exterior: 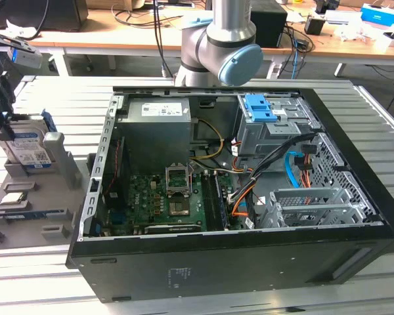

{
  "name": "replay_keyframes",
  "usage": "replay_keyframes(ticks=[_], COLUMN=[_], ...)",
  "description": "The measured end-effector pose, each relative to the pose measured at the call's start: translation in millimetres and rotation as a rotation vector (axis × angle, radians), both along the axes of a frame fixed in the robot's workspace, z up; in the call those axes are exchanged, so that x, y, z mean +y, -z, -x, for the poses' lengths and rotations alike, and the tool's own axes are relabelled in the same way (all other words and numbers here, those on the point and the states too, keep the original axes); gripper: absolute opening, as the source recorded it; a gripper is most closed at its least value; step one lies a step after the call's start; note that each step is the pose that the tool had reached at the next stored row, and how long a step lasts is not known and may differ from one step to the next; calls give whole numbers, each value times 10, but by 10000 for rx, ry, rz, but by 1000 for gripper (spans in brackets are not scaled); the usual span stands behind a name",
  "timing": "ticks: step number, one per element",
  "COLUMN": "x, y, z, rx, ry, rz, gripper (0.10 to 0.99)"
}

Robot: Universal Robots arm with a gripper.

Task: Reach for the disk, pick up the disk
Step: 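Pick up the disk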

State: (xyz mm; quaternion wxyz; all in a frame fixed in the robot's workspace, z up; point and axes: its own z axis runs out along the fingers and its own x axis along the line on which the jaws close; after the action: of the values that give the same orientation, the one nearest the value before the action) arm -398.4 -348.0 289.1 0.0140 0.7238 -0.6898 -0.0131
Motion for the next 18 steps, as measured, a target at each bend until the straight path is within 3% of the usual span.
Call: replay_keyframes(ticks=[10, 18], x=[0, 0], y=[1, -121], z=[0, -1], rx=[-2, 0], ry=[0, 1], rz=[-1, 1], gripper=[369, 369])
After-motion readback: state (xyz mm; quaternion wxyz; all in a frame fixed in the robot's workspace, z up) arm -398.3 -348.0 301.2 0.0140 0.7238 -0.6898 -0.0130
